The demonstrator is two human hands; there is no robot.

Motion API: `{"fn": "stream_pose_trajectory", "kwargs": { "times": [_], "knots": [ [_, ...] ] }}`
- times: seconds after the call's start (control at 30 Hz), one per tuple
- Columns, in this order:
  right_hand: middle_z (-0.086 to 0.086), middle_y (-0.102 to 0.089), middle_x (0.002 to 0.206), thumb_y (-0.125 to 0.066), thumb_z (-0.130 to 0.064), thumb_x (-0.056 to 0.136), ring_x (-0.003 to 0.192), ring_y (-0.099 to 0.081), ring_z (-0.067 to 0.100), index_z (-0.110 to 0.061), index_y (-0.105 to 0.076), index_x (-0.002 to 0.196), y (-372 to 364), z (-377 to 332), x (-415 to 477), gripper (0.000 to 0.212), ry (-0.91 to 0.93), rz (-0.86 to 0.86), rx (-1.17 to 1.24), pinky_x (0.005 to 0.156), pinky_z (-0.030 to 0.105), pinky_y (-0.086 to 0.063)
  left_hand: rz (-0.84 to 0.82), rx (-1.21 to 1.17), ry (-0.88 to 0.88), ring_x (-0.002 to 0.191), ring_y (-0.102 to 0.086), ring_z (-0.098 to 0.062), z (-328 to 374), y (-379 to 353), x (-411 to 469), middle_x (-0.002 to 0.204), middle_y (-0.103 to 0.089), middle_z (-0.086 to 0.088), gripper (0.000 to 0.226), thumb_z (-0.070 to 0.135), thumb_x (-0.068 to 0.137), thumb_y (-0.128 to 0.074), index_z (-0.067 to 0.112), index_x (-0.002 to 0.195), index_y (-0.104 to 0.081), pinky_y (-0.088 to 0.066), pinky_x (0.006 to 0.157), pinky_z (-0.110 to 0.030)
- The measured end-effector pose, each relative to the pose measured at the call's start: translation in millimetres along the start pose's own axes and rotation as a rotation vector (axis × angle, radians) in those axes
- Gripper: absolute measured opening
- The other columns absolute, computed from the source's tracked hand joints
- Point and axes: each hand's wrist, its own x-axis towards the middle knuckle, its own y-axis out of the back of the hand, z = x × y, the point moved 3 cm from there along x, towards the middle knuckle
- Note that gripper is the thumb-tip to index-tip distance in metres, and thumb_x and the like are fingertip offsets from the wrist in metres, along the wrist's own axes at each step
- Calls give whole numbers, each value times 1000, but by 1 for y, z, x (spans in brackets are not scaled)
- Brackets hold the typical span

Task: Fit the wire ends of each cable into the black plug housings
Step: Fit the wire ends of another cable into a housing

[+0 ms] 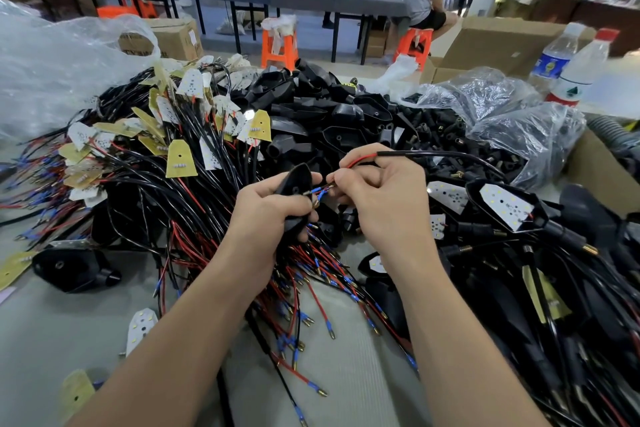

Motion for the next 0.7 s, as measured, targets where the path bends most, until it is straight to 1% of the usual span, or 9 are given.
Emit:
{"fn": "stream_pose_trajectory", "kwargs": {
  "times": [0.07, 0.13, 0.27, 0.37, 0.43, 0.47, 0.57, 0.67, 0.7],
  "knots": [
    [9, -76, 72, -66, -11, 81, 67, -73, 27, -22, -68, 77, 2, -1, 1, 13, -15, 23, 67, 64, 34, -60, 46, -103, 27, 59, -54, -15, 1, 1, 0, 73, -63, -7, 37, 17, 68, -56, 11, 94, -81, -41, 44, -22],
    [10, -76, 73, -66, -7, 81, 64, -72, 22, -21, -68, 78, 2, -5, 0, 14, -21, -4, 127, 60, 27, -56, 86, -199, 9, 57, -49, -14, 3, 4, 0, 74, -59, -7, 43, 30, 77, -53, 5, 102, -78, -39, 43, -23],
    [10, -74, 68, -69, -4, 80, 60, -68, 20, -20, -68, 76, -8, -9, -4, 16, 24, -71, 115, 61, 30, -54, 159, -143, 5, 53, -45, -14, 3, 5, -1, 74, -63, -7, 56, 51, 92, -46, 5, 95, -78, -32, 39, -24],
    [4, -68, 58, -73, 1, 79, 56, -62, 15, -18, -69, 75, -16, -9, -7, 20, 57, -92, 99, 60, 29, -50, 200, -164, 27, 56, -45, -17, 2, 0, -2, 75, -62, -10, 39, 42, 84, -49, 13, 79, -75, -34, 39, -25],
    [1, -69, 60, -73, 5, 78, 57, -62, 13, -16, -73, 75, -16, -8, -7, 21, 58, -100, 73, 61, 30, -51, 192, -187, 6, 56, -45, -18, 0, -2, -2, 72, -57, -10, 33, 33, 81, -48, 20, 65, -74, -37, 41, -26],
    [0, -71, 62, -74, 6, 78, 58, -64, 11, -16, -74, 75, -16, -7, -7, 22, 58, -99, 57, 62, 29, -51, 180, -193, -5, 57, -47, -16, -2, -3, -2, 72, -57, -7, 31, 32, 80, -50, 22, 63, -73, -39, 43, -27],
    [-2, -71, 64, -74, 1, 76, 59, -64, 10, -21, -76, 75, -14, -7, -7, 23, 67, -79, 13, 61, 24, -50, 116, -141, -8, 67, -55, -14, -4, -5, -1, 82, -63, -4, 27, 38, 82, -60, 16, 82, -77, -47, 53, -28],
    [1, -71, 63, -74, -2, 76, 57, -64, 12, -23, -76, 75, -14, -6, -7, 21, 58, -63, 48, 59, 26, -52, 7, 4, -82, 82, -61, -17, -2, -3, -1, 93, -64, -11, 49, 47, 83, -64, 0, 97, -67, -55, 70, -29],
    [1, -71, 62, -74, -3, 76, 56, -64, 12, -24, -76, 76, -13, -5, -7, 21, 51, -61, 49, 58, 26, -52, -21, 16, -109, 89, -64, -19, -1, -3, -1, 98, -67, -14, 48, 45, 86, -64, -1, 100, -67, -57, 76, -28]
  ]
}}
